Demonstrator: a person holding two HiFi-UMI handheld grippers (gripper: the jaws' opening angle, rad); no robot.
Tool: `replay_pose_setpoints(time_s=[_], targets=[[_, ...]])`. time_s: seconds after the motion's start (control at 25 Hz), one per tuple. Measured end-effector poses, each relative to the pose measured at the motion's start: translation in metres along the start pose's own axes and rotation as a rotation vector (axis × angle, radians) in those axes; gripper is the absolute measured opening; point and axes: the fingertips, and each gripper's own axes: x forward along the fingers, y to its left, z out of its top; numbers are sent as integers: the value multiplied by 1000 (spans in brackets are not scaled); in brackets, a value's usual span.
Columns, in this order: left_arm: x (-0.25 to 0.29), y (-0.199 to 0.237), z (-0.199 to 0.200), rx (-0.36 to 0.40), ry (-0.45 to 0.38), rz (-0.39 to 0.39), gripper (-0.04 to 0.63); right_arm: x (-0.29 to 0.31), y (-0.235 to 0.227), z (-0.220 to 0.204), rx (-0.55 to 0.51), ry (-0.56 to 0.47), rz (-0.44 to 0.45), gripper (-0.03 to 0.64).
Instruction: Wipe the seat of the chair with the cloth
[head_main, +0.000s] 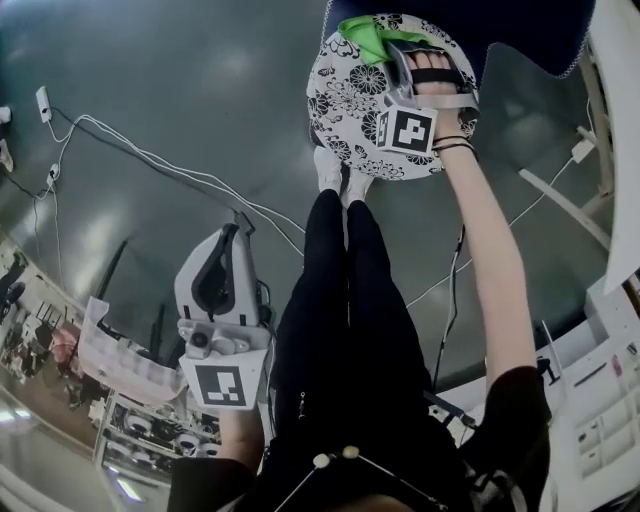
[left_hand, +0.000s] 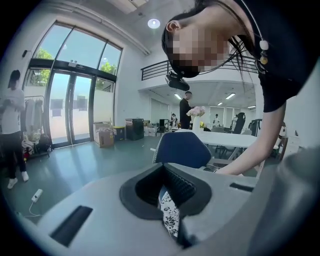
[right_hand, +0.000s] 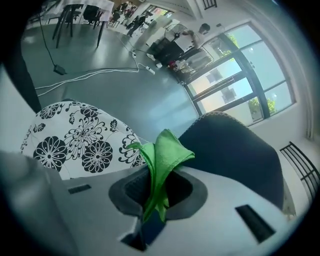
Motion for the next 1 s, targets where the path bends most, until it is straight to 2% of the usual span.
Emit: replay_pose_setpoints(time_s=[0.24,0.52,0.68,1.0], targets=[[0,6,-14,-56,-14,31,5,42,20,-9,-33,73,14,52],[13,19,-16,-33,-57,42,5,68,31,-21,-54,135,60,52],[30,28,-11,25,-85,48,5,72,35,-20,-39,130,96,52],[62,22,-17,140,-106,19,5,52,67,-9,-106,112,156,52]])
